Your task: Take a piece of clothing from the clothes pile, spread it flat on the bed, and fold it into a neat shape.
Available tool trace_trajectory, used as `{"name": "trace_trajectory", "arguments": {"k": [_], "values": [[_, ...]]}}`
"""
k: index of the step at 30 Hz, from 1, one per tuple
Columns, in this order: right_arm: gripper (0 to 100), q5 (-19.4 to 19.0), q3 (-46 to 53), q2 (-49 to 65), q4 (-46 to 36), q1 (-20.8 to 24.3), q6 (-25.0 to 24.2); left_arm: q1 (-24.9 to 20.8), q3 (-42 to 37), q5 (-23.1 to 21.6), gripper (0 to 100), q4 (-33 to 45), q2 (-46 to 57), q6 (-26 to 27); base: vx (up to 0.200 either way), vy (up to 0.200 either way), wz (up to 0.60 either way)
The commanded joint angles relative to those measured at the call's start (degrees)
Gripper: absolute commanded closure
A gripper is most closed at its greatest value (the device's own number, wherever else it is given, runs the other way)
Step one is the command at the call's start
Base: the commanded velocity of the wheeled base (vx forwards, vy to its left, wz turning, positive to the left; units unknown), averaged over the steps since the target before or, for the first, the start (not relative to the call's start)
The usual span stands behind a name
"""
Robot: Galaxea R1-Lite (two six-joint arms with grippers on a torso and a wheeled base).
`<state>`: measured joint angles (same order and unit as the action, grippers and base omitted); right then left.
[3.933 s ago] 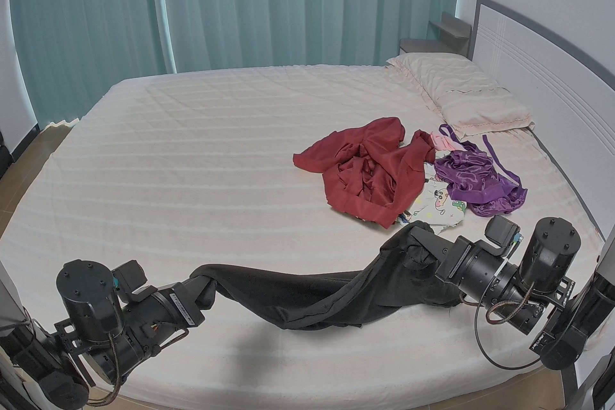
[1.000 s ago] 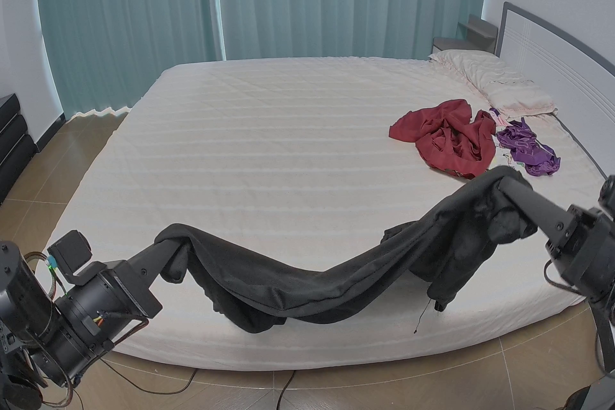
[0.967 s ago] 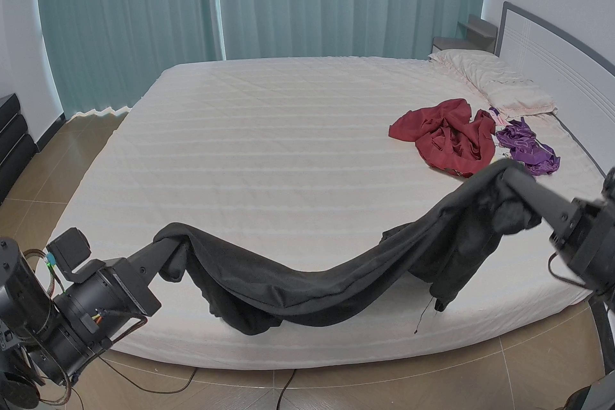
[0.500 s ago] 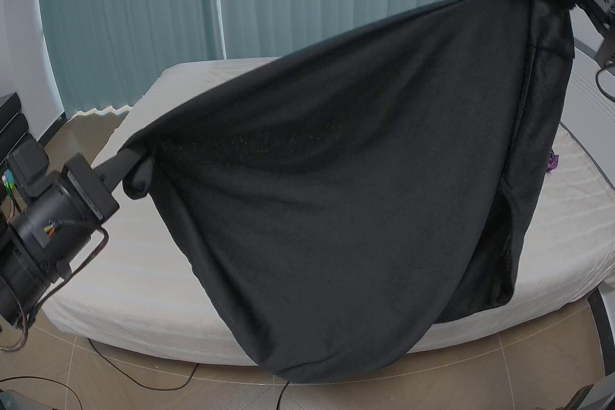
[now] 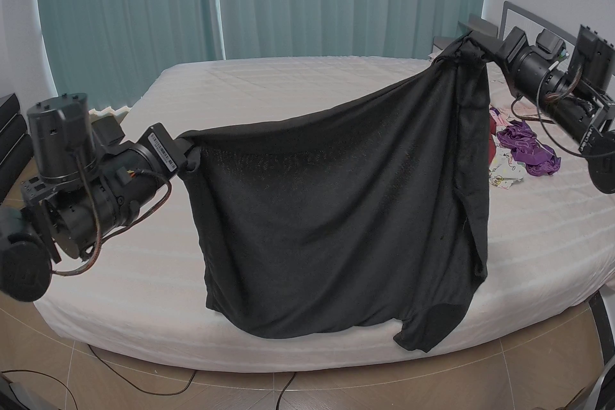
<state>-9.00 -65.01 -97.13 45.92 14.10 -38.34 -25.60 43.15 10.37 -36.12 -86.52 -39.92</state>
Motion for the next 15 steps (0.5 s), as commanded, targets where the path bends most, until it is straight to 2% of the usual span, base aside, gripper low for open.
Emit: {"name": "trace_trajectory", "arguments": {"k": [1, 13, 15], "values": [[100, -0.1, -2.0, -8.9, 0.6, -0.5, 0.4, 2.9, 3.9, -1.1, 100, 0.0, -10.4, -0.5, 0.2, 0.0, 0.0], [100, 3.6, -2.2, -16.9, 2.5, -0.7, 1.5, 5.2, 11.0, -1.3, 100, 0.3, -23.8, -0.9, 0.2, 0.0, 0.0], [100, 3.7, -2.0, -18.7, 2.6, -0.8, 1.4, 5.1, 12.0, -1.3, 100, 0.3, -26.4, -0.9, 0.0, 0.0, 0.0]]}}
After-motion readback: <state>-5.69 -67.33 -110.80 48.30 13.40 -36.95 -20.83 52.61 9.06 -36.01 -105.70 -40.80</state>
